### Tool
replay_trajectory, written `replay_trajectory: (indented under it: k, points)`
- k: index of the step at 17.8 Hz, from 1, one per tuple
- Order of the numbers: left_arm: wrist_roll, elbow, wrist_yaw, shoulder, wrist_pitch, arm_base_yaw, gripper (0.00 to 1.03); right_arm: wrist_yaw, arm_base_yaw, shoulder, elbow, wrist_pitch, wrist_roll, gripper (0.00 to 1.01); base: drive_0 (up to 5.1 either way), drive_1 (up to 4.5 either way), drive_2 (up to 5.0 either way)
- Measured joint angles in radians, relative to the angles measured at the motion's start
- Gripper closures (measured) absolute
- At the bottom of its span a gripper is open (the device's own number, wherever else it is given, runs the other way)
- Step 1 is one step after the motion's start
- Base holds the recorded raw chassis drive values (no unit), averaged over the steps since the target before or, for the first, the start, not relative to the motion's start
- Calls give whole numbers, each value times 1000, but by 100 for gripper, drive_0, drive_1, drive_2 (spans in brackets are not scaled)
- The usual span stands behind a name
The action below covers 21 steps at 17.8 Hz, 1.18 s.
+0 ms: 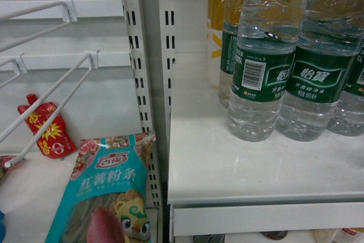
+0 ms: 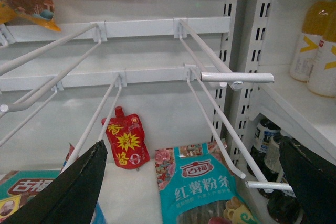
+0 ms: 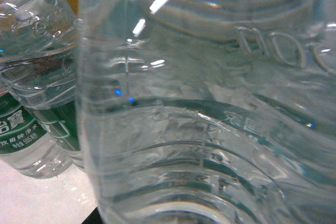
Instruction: Move water from second to third shelf
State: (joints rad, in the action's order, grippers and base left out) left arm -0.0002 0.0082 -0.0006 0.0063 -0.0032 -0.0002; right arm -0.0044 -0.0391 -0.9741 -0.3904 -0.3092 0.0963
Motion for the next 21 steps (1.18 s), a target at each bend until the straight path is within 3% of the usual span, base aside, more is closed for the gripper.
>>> replay_trajectory:
  k: [8, 21]
  points:
    - [0, 0, 0, 0, 0, 0, 5, 5, -21, -121, -20, -103, -12, 58, 0, 0, 0]
    - [0, 0, 0, 0, 0, 0, 5, -6, -31, -157, -23, -154, 8, 56, 0, 0, 0]
